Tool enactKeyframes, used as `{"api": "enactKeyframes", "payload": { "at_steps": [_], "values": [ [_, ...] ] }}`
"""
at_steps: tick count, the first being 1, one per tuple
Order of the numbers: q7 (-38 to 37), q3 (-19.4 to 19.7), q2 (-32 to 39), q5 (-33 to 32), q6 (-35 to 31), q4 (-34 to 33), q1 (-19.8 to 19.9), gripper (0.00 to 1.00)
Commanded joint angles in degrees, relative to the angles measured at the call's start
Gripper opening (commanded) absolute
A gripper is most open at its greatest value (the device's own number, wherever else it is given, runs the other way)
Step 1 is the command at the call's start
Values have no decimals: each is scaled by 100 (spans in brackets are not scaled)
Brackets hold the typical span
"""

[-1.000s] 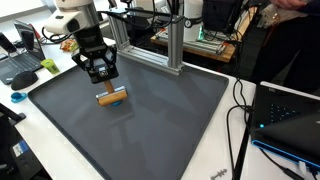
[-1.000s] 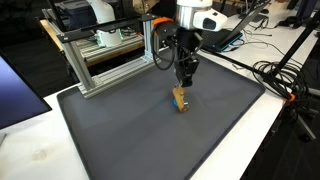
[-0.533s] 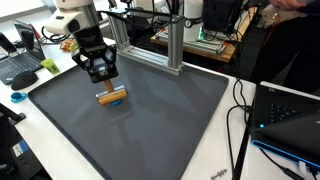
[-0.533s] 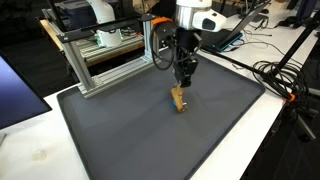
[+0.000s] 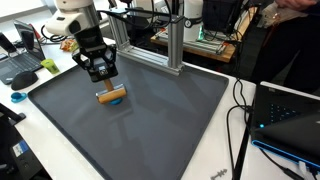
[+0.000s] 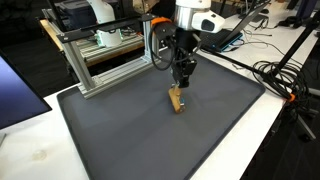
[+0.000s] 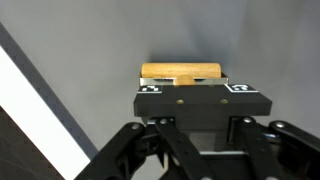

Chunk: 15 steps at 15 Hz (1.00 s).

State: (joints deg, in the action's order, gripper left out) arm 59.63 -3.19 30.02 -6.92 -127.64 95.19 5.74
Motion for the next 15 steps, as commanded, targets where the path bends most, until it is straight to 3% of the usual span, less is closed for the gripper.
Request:
{"api": "enactKeyframes", "payload": {
  "at_steps": [1,15],
  "values": [
    [114,16,197,-131,99,-12,-43,22],
    [282,-155,135,69,107,-2,-97,22]
  ]
}}
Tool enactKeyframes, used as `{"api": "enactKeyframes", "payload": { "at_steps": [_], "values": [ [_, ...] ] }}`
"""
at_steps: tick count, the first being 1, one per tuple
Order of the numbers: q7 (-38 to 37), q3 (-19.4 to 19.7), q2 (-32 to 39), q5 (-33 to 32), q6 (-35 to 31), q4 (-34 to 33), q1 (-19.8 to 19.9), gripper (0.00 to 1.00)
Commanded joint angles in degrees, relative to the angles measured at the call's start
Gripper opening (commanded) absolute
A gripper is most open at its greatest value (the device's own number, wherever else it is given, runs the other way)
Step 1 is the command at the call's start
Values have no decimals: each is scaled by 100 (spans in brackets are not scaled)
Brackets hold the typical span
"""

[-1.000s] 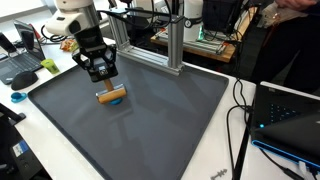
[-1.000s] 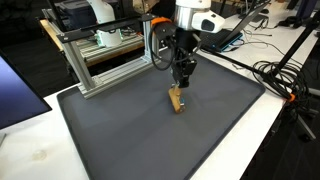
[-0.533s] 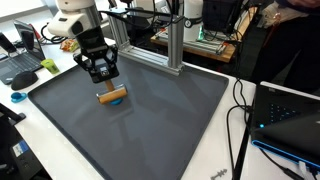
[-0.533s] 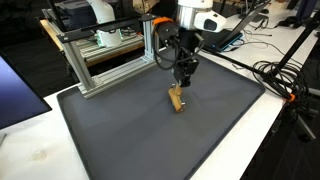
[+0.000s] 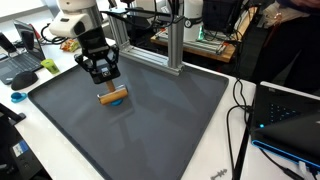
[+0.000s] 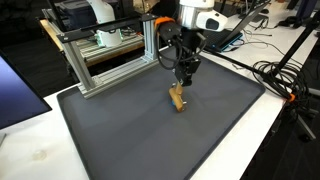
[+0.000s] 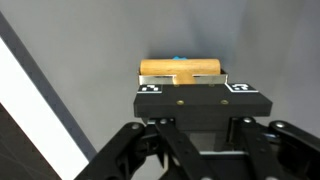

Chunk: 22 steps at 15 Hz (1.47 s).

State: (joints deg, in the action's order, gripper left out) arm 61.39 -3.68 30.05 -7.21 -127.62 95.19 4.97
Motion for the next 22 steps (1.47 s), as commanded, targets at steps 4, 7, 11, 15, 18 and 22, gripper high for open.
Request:
{"api": "enactKeyframes", "payload": {
  "at_steps": [4,7,11,15,18,22],
  "values": [
    [147,-149,128,142,103,3,-12,22],
    [171,-178,127,168,86,4,-8,22],
    [220,-216,126,203,87,5,1,22],
    [263,-250,120,230,76,14,3,22],
    [300,-279,95,227,56,44,-9,22],
    [318,-292,110,203,50,37,-22,22]
  ]
}}
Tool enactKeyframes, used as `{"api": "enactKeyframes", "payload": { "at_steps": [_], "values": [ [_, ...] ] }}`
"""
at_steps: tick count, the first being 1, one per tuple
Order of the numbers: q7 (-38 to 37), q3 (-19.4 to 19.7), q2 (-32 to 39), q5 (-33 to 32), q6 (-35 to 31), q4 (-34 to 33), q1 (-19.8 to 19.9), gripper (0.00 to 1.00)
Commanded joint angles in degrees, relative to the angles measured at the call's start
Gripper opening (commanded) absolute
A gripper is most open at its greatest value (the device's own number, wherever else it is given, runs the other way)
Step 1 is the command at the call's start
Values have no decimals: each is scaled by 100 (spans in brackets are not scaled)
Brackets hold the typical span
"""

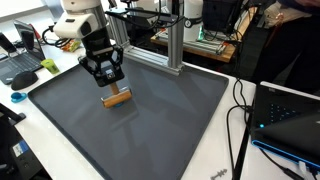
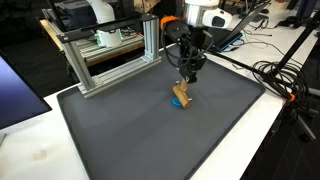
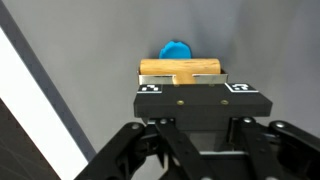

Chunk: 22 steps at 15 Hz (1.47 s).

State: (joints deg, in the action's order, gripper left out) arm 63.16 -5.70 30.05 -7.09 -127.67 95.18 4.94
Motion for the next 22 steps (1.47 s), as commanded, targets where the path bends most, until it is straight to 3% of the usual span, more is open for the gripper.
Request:
{"api": "enactKeyframes", "payload": {
  "at_steps": [1,22],
  "values": [
    [114,-73,105,150,26,50,-34,22],
    [-55,285,285,-132,93,-78,1,22]
  ]
}}
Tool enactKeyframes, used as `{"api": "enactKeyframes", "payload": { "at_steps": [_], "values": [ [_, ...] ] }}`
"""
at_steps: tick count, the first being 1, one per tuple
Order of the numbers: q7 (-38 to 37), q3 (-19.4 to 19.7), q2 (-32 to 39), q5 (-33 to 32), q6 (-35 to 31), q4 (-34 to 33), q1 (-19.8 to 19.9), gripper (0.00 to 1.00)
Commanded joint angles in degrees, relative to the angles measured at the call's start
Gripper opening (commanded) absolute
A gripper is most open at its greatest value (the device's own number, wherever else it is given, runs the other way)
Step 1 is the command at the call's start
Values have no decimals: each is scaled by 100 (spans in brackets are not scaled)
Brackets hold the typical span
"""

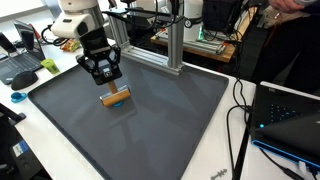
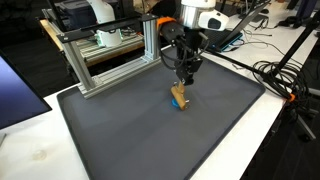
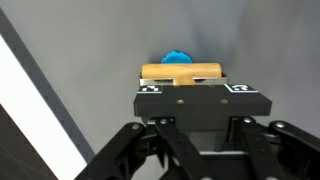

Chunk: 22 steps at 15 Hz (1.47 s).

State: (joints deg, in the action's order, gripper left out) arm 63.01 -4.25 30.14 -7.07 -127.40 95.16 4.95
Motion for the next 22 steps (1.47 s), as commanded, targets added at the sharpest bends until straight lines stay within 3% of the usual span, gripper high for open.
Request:
{"api": "enactKeyframes", "payload": {
  "at_steps": [1,9,22],
  "values": [
    [-45,154,279,-145,69,-79,0,22],
    [-58,231,297,-170,78,-105,-5,22],
    [60,-29,139,-4,105,-25,-177,22]
  ]
}}
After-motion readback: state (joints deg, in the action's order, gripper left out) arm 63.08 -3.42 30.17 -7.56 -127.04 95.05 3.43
